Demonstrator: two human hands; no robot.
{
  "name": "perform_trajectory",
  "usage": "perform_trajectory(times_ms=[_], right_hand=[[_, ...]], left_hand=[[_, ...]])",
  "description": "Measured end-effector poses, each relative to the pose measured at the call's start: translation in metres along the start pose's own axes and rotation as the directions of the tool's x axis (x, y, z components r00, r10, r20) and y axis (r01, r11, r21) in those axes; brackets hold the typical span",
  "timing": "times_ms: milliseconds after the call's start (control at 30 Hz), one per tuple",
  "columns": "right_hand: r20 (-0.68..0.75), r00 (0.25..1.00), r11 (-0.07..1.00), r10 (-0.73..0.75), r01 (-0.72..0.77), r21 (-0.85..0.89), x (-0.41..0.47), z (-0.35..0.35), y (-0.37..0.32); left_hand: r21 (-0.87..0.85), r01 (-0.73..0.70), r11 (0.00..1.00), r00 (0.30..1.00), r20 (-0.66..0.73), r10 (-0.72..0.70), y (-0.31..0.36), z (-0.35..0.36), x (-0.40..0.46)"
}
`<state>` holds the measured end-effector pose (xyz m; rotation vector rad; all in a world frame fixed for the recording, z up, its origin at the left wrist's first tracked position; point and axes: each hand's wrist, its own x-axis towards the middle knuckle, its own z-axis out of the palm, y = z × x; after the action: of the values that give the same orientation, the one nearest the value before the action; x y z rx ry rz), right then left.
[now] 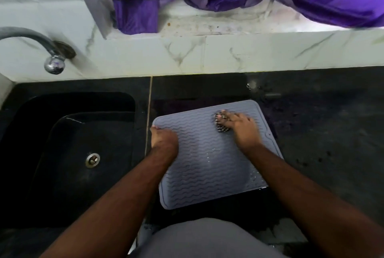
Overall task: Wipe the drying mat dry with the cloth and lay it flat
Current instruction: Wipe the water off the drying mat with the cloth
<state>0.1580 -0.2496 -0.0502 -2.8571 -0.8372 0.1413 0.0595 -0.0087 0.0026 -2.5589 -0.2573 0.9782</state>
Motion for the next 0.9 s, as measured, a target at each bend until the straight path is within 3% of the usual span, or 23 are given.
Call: perform_trajectory(times_ms=[133,233,333,467,567,633,700,900], right_hand=[[-0.014,0.936,0.860,0.352,-0.317,0.400,0.010,0.000,0.033],[-0.090,0.839,0.805,0.536,-0.477,0.352,0.018,-0.001,0.013],[-0.173,0.916,0.894,0.363,-0.289,0.343,0.013,-0.003,-0.041],[-0.041,0.997,0.904,0.067,-0.044,0.425,0.031,0.015,-0.127],[0.049,0.969,0.878,-0.244,0.199,0.436,0.046,0.027,-0.167],[0.046,0.979,0.895,-0.197,0.161,0.416,0.057,0.038,-0.169],[-0.013,1.000,0.861,-0.016,0.020,0.508,0.065,0.049,-0.161],[-0.077,0.959,0.782,0.274,-0.175,0.599,0.064,0.051,-0.118]], left_hand=[[-0.021,-0.003,1.000,0.998,-0.060,0.002,-0.003,0.002,-0.002],[-0.069,-0.024,0.997,0.994,-0.107,0.017,-0.009,0.010,-0.003],[-0.080,-0.035,0.996,0.991,-0.128,0.025,-0.011,0.020,0.001],[-0.096,-0.046,0.994,0.987,-0.157,0.030,-0.013,0.021,0.000],[-0.148,-0.056,0.987,0.985,-0.168,0.030,-0.015,0.021,-0.002],[-0.153,-0.045,0.987,0.986,-0.163,0.020,-0.015,0.018,-0.004],[-0.095,-0.027,0.995,0.990,-0.142,0.014,-0.013,0.015,-0.005],[0.088,-0.036,0.995,0.998,-0.048,0.041,0.000,0.001,-0.007]])
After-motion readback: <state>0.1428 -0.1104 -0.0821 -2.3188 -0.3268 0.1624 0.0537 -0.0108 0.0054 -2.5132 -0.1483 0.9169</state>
